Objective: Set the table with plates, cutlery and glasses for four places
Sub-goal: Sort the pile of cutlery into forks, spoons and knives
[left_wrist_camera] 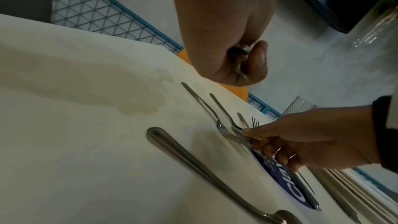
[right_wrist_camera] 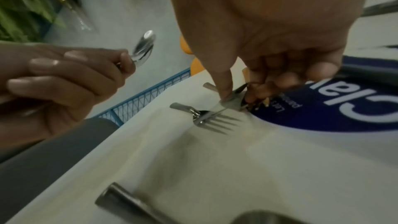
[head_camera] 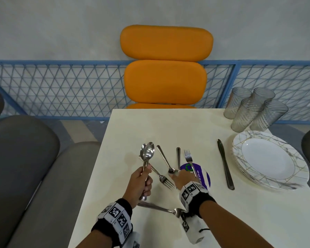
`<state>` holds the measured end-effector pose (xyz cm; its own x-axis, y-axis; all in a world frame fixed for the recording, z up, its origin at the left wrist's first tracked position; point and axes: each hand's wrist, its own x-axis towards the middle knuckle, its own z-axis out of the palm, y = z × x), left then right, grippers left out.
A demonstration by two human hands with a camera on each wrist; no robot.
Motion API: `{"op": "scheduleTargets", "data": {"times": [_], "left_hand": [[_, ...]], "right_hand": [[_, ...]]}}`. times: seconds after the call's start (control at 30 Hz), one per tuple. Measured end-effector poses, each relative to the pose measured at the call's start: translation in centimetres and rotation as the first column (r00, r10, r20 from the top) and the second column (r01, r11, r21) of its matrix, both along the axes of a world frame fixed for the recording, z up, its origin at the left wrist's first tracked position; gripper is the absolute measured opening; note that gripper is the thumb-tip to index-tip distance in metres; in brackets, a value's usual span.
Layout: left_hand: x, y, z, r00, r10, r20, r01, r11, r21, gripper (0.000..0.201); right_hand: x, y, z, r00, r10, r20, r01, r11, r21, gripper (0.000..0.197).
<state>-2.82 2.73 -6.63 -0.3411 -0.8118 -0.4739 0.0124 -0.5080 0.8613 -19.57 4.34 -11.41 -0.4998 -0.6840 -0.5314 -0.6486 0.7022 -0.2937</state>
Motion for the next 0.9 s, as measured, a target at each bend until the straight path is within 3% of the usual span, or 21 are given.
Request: {"op": "scheduleTargets", "data": {"times": [0.13,0.27,0.37,0.47,0.57,0.7,0.8,0.9], "left_hand": [[-0.4,0.2,-0.3,1.000,-0.024,0.008,0.024,0.998,-0.050,0.026],[-0.6,0.2,-0.6,1.000,0.009,0.010,-0.008,0.998,-0.063,0.028],[-0.8,0.2,-0.5,0.997,0.061,0.052,-0.056,0.994,-0.095,0.031],[-1.0,0.0,-0.5,0.987,0.093,0.129,-0.074,0.987,-0.146,0.029],[-1.3,0.0,-0.3,0.986,0.081,0.147,-0.055,0.983,-0.174,0.028],[-2.1,0.8,0.7,0.984,-0.056,0.170,0.093,0.972,-0.214,0.031],[-2.8,1.6,1.7,0.968,-0.168,0.188,0.212,0.946,-0.245,0.036],[-3.0,2.2,2.4,0.968,-0.195,0.159,0.226,0.952,-0.208,0.038]], "right_hand": [[-0.4,-0.1,0.1,0.993,-0.044,0.112,0.048,0.998,-0.034,0.033],[-2.1,-0.4,2.5,0.982,-0.109,0.154,0.144,0.961,-0.237,0.022],[-4.1,0.1,6.0,0.977,-0.140,0.160,0.203,0.831,-0.518,0.029],[-6.0,0.3,9.5,0.990,-0.009,0.142,0.107,0.704,-0.702,0.026],[-6.9,-0.3,12.0,0.980,0.189,0.055,-0.092,0.685,-0.723,0.020],[-5.4,-1.4,14.2,0.914,0.400,0.069,-0.251,0.691,-0.678,0.019],[-3.9,-2.0,13.5,0.920,0.386,0.068,-0.242,0.696,-0.676,0.019],[-3.3,-1.8,12.3,0.951,0.303,0.054,-0.183,0.699,-0.691,0.018]]}}
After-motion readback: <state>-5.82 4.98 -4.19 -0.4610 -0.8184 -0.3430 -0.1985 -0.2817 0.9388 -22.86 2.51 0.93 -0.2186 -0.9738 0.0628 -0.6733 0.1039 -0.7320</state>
